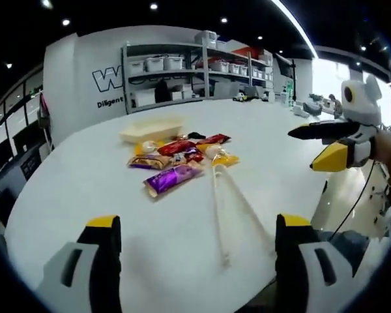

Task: Place the target food into the container with the food tongs after gripping and lifting it, then release it inside without dropping or visibly crushing the food.

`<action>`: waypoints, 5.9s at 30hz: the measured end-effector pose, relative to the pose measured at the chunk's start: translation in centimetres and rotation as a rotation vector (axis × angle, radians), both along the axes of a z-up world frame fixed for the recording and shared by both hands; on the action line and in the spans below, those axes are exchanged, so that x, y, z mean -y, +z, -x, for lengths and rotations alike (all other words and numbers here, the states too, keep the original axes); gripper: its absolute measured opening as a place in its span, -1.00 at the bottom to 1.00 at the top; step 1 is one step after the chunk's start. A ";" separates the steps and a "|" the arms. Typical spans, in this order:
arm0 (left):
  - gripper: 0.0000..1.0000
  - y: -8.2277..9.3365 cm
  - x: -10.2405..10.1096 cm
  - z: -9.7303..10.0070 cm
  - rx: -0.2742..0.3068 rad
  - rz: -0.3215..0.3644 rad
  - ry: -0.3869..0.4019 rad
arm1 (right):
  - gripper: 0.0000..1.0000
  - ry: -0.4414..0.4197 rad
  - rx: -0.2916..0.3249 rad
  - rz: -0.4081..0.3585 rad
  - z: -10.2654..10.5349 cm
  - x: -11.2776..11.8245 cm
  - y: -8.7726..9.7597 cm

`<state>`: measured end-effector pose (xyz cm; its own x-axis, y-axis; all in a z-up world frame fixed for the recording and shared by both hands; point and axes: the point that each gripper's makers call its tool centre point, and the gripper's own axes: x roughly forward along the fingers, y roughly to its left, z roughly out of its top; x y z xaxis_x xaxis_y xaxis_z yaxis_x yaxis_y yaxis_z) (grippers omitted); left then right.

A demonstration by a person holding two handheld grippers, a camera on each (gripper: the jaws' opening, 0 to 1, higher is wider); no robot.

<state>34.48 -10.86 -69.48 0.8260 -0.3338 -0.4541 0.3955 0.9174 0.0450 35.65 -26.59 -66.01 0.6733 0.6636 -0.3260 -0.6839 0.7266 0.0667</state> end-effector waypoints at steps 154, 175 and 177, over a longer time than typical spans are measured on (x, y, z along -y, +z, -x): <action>-0.96 -1.0 2.0 1.8 0.014 0.009 -0.395 | -0.71 0.266 -0.123 -0.049 -0.1 -5.2 -4.6; -0.97 1.1 3.6 2.0 0.080 0.268 -0.427 | -0.60 0.276 -0.120 -0.084 0.2 -5.2 -3.7; -0.97 1.5 4.0 2.3 0.091 0.278 -0.448 | -0.52 0.281 -0.122 -0.117 0.4 -5.3 -3.1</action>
